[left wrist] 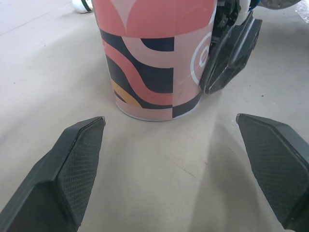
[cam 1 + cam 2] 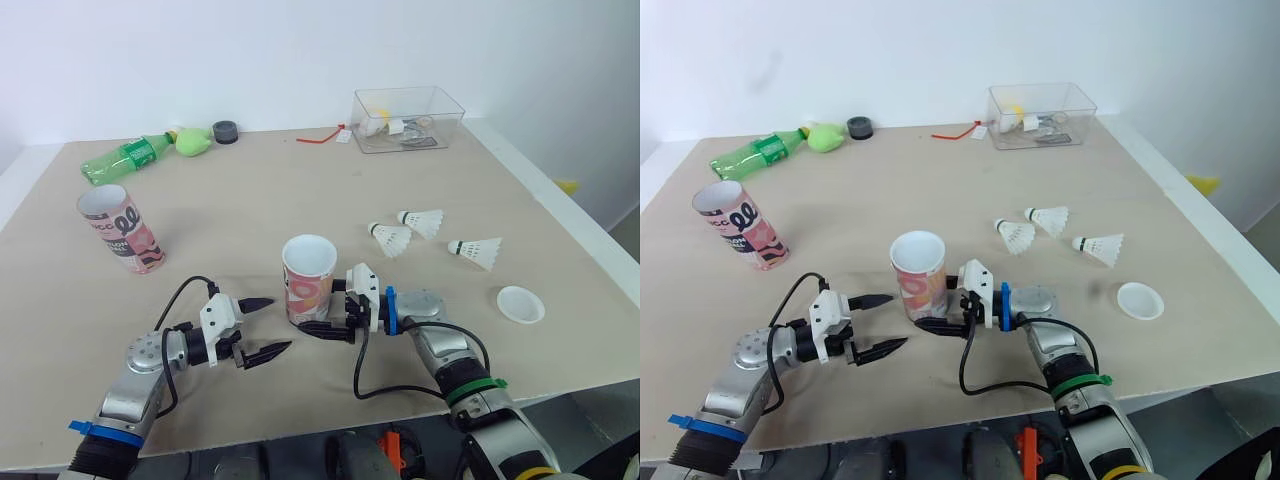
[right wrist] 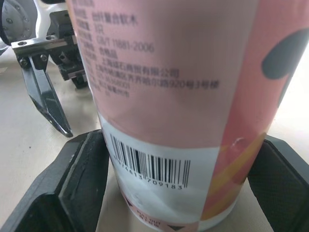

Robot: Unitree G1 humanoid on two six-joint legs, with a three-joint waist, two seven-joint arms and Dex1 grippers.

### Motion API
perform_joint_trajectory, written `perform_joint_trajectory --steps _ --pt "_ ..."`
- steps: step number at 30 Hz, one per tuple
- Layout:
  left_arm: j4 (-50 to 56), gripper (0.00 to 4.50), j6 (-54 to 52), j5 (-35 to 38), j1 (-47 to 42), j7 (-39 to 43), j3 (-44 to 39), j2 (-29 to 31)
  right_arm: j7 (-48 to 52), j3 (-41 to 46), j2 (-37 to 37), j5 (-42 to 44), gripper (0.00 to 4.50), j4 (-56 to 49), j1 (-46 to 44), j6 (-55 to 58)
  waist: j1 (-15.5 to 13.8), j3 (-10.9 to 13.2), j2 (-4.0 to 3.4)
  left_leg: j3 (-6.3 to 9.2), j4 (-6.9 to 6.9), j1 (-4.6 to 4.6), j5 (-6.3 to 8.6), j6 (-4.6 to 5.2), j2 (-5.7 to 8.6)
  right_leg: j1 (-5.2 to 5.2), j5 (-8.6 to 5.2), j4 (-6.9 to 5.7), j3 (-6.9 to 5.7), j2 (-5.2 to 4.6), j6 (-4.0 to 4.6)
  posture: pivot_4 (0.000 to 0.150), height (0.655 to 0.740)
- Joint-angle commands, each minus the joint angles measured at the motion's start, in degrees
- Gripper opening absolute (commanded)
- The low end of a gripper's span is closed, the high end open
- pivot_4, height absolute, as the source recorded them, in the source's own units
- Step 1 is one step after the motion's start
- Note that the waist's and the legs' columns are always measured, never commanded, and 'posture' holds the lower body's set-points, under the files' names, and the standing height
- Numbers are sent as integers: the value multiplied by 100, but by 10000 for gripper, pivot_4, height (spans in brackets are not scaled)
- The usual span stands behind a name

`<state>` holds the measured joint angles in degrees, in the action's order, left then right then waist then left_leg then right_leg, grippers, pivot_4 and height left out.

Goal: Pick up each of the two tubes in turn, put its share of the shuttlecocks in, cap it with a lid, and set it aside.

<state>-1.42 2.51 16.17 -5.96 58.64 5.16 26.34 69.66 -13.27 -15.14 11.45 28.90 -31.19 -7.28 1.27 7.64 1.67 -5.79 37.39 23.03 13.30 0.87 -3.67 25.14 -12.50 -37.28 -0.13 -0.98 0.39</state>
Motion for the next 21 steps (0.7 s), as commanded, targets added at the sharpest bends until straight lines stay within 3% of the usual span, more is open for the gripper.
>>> perform_joint_trajectory --steps 1,21 --pt "228 45000 97 -4 15 -48 -30 59 38 -19 135 -40 44401 124 -211 -184 -1 0 0 0 0 0 0 0 0 0 1 0 0 1 1 1500 7400" --pt "410 45000 187 22 206 -97 -61 78 108 42 403 -62 44401 403 -346 -241 0 1 -1 0 0 0 -1 -2 -1 1 12 -2 2 -1 21 1500 7400"
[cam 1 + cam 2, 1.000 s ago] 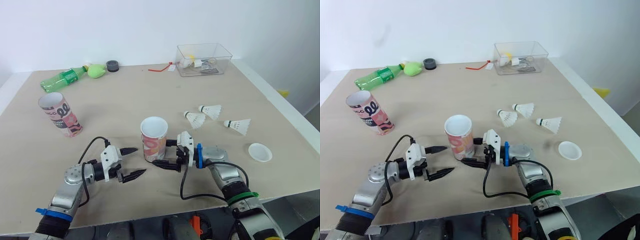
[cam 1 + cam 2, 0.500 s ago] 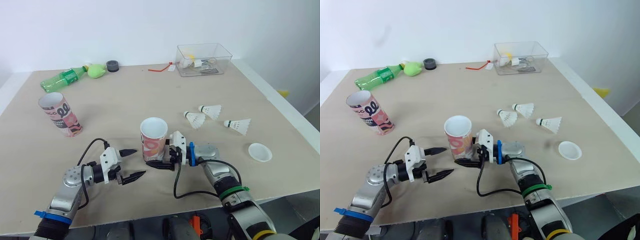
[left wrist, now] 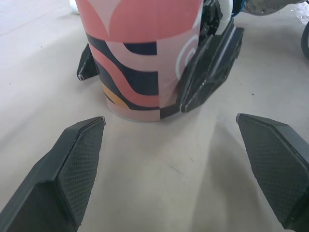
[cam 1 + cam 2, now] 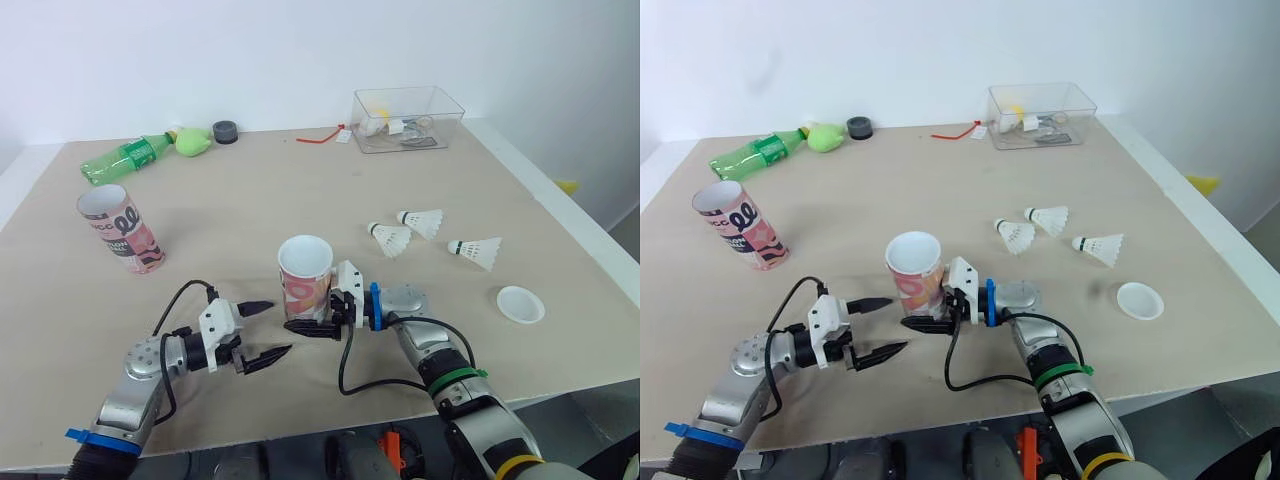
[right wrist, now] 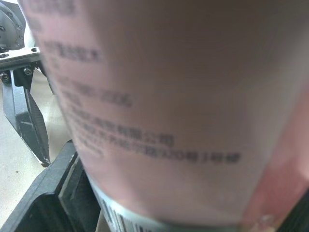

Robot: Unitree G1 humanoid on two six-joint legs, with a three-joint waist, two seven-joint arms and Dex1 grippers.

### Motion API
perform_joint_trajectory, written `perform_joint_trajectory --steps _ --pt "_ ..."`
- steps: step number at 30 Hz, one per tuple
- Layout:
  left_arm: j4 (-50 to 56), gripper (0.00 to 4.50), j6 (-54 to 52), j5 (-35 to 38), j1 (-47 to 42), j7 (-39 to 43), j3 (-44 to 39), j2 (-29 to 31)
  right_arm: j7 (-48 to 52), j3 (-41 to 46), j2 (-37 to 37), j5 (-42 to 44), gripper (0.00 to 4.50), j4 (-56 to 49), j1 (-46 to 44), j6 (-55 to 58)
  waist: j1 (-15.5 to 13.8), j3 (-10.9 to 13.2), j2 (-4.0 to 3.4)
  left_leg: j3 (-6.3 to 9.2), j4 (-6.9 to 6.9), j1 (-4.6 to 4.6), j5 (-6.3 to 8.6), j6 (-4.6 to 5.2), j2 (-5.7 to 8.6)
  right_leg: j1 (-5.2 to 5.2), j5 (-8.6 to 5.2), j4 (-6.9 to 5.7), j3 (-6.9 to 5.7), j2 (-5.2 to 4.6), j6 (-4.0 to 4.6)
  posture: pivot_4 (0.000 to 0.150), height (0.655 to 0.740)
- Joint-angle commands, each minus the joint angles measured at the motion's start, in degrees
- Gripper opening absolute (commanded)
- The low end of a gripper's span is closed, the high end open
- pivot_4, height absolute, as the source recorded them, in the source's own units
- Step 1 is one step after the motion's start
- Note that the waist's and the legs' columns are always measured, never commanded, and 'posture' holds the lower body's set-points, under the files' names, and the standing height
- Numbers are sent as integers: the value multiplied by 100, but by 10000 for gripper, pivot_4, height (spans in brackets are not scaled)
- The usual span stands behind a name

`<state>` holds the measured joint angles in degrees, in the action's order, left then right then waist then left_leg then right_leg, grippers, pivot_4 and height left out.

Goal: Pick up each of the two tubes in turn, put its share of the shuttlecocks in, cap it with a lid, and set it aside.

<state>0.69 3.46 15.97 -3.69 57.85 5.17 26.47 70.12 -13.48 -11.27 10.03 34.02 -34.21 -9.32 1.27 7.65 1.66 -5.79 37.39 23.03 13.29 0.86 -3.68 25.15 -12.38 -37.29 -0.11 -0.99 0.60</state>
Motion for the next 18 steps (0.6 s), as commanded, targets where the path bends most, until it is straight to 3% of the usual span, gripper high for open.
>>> perform_joint_trajectory --steps 1,2,3,18 --pt "190 45000 101 36 -27 -20 -59 67 54 62 12 75 44401 -126 -26 -52 0 0 0 -1 0 0 0 0 0 0 0 0 0 0 -1 1500 7400" --pt "183 45000 106 31 -32 -20 -58 70 44 65 9 77 39153 -153 -7 -47 0 0 0 -1 0 0 0 0 0 0 0 0 0 0 -1 1500 7400" --pt "172 45000 107 28 -42 -17 -56 74 20 76 7 85 36807 -185 10 -27 0 0 0 -1 0 0 0 0 0 0 0 0 -1 0 -1 1500 7400" --pt "-62 45000 229 -52 -406 169 156 23 -364 541 -373 520 36807 -1307 429 485 -3 0 0 -2 0 1 0 -1 2 1 -1 0 -2 -2 -4 1500 7400"
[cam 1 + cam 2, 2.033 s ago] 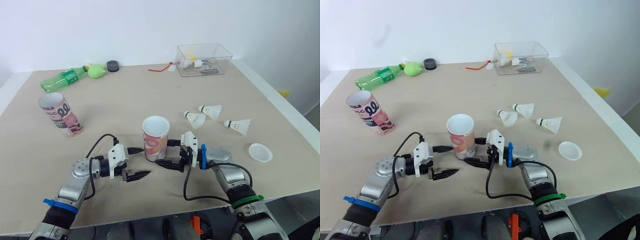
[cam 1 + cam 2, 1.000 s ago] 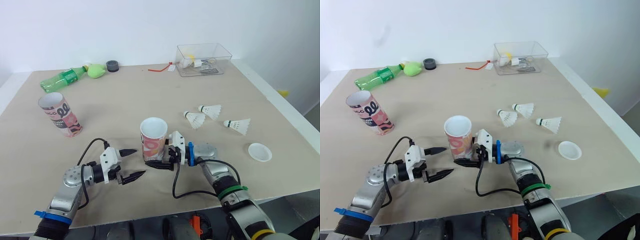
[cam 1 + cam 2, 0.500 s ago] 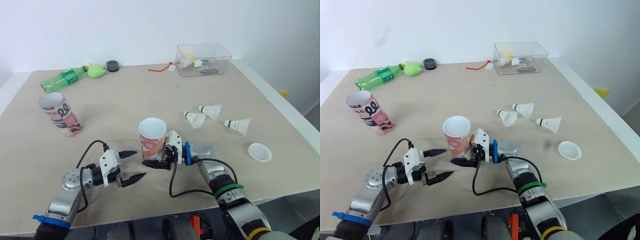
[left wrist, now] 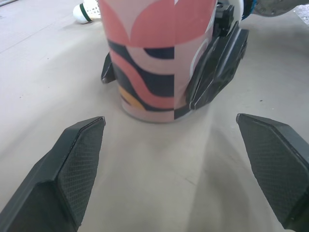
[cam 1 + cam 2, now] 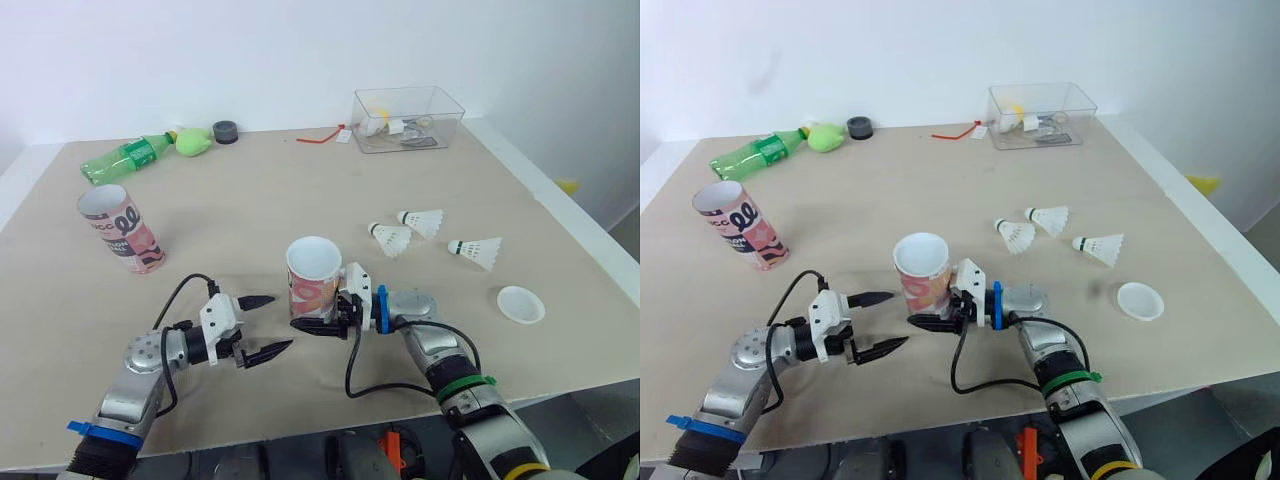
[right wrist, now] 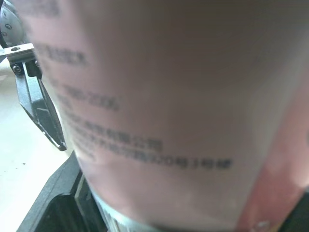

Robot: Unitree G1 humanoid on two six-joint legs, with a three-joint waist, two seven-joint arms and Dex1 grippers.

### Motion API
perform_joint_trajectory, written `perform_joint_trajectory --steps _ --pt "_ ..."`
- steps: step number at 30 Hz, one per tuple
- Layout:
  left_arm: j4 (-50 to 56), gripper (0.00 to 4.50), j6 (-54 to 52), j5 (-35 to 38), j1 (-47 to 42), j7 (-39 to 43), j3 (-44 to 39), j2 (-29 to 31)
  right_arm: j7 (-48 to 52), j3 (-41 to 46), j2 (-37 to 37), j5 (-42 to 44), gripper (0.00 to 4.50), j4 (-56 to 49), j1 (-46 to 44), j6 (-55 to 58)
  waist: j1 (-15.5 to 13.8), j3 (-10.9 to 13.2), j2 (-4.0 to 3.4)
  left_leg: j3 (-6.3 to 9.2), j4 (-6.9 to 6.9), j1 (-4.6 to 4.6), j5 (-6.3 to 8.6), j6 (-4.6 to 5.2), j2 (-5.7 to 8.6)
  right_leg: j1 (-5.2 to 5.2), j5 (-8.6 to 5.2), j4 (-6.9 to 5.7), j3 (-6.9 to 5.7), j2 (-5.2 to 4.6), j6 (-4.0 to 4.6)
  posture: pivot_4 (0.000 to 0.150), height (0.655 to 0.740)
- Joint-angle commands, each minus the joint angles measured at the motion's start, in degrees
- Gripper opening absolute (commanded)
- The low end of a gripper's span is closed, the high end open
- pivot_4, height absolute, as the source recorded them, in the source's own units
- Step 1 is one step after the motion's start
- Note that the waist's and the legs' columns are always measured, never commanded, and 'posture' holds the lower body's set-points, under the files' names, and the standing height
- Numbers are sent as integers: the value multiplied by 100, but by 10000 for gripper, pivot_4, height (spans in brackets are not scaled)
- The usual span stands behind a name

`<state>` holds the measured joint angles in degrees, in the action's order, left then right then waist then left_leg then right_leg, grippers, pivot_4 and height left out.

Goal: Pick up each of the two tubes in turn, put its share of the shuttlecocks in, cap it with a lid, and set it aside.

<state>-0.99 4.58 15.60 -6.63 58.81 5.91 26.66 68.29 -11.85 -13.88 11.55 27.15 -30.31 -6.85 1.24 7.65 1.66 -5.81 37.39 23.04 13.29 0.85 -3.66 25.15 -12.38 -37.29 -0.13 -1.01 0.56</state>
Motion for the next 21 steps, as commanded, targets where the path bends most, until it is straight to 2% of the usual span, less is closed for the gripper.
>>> perform_joint_trajectory --steps 1,7,10,14,21 --pt "121 45000 118 -17 -139 103 123 0 -300 533 -172 499 36807 -835 85 406 -1 1 -2 1 0 2 0 0 0 0 0 0 0 0 0 1500 7400" --pt "80 45000 75 -4 -362 278 306 -13 -1083 1505 -754 1139 36807 -2180 545 1332 -10 3 -2 -1 0 4 0 -2 8 0 0 1 -1 -10 -9 1500 7400" --pt "95 45000 -33 66 -499 377 383 -45 -1653 2095 -990 1391 36807 -2486 629 1683 -13 6 -5 2 0 7 1 -3 12 0 -11 1 1 -13 -26 1500 7400" --pt "203 45000 -218 138 -659 470 504 -113 -2667 3284 -1381 1493 36807 -2146 755 1674 -11 9 -6 1 1 5 1 -3 20 -1 -10 2 4 -15 -30 1500 7400" --pt "386 45000 -329 164 -613 466 597 -150 -4229 4649 -1818 1154 36807 -1171 1000 989 -7 13 -12 1 -5 8 2 -3 44 -1 -17 5 19 -21 -40 1500 7400"
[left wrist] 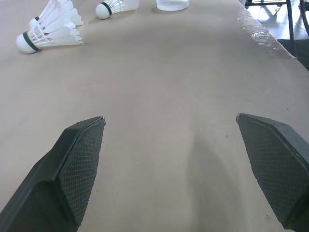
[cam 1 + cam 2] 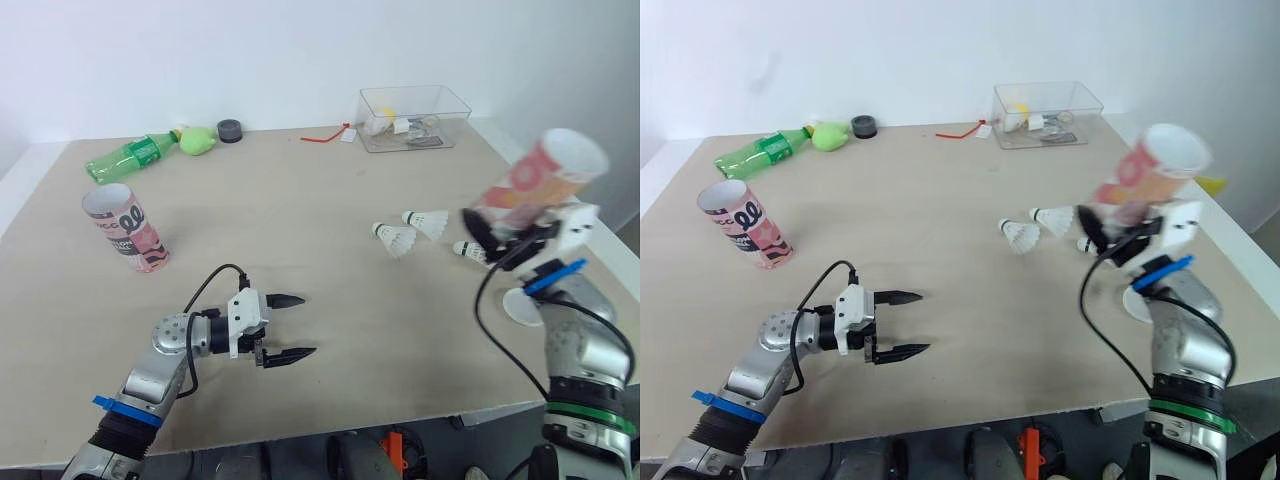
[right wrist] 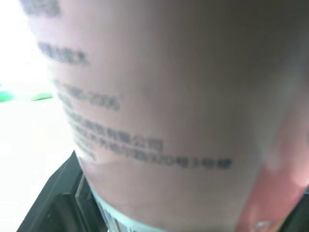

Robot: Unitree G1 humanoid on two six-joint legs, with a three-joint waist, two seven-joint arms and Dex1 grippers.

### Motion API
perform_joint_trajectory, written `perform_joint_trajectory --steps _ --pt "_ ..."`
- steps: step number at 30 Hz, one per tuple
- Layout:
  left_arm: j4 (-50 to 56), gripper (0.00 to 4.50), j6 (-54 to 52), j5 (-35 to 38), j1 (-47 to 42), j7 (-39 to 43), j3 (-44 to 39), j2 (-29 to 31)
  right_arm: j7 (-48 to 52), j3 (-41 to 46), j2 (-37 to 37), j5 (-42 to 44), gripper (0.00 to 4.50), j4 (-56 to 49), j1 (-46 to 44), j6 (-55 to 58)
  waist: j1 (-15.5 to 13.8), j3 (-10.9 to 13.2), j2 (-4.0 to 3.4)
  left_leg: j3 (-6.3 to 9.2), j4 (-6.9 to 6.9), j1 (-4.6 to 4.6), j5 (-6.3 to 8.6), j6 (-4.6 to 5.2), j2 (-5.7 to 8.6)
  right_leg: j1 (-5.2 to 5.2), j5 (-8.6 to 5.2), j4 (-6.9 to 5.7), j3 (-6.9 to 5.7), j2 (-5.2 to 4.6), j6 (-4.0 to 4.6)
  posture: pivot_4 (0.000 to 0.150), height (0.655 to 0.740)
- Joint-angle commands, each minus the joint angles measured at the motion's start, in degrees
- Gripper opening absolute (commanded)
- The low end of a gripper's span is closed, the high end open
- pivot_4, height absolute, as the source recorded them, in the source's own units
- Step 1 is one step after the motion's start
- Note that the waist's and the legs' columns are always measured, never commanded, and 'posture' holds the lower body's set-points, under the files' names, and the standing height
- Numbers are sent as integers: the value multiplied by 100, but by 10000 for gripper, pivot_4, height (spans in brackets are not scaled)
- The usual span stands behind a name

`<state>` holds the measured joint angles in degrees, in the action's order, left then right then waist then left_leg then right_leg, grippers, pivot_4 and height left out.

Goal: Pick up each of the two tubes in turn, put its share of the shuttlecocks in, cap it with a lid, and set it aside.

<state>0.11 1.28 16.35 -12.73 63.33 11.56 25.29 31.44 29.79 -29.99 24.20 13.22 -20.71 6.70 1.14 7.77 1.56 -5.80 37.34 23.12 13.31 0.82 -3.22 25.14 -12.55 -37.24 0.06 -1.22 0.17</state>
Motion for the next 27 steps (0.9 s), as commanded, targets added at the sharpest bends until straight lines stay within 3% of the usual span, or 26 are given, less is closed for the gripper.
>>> perform_joint_trajectory --steps 1,10,27 --pt "294 45000 -9 87 10 12 34 -12 -676 573 -250 -151 36807 350 79 -432 7 2 -4 -1 0 -1 0 0 1 0 -1 0 2 0 -2 1500 7400" --pt "316 45000 -94 75 -151 30 74 -15 -1129 579 -481 -524 36807 1664 503 -814 27 11 -24 -9 1 -19 -2 2 9 -5 11 0 34 7 -20 1500 7400" --pt "283 45000 -138 37 -209 -29 118 -14 -1154 226 -763 -701 36807 3113 43 -1271 27 16 -17 -20 6 -28 -2 3 47 -17 34 22 91 -13 -72 1500 7400"
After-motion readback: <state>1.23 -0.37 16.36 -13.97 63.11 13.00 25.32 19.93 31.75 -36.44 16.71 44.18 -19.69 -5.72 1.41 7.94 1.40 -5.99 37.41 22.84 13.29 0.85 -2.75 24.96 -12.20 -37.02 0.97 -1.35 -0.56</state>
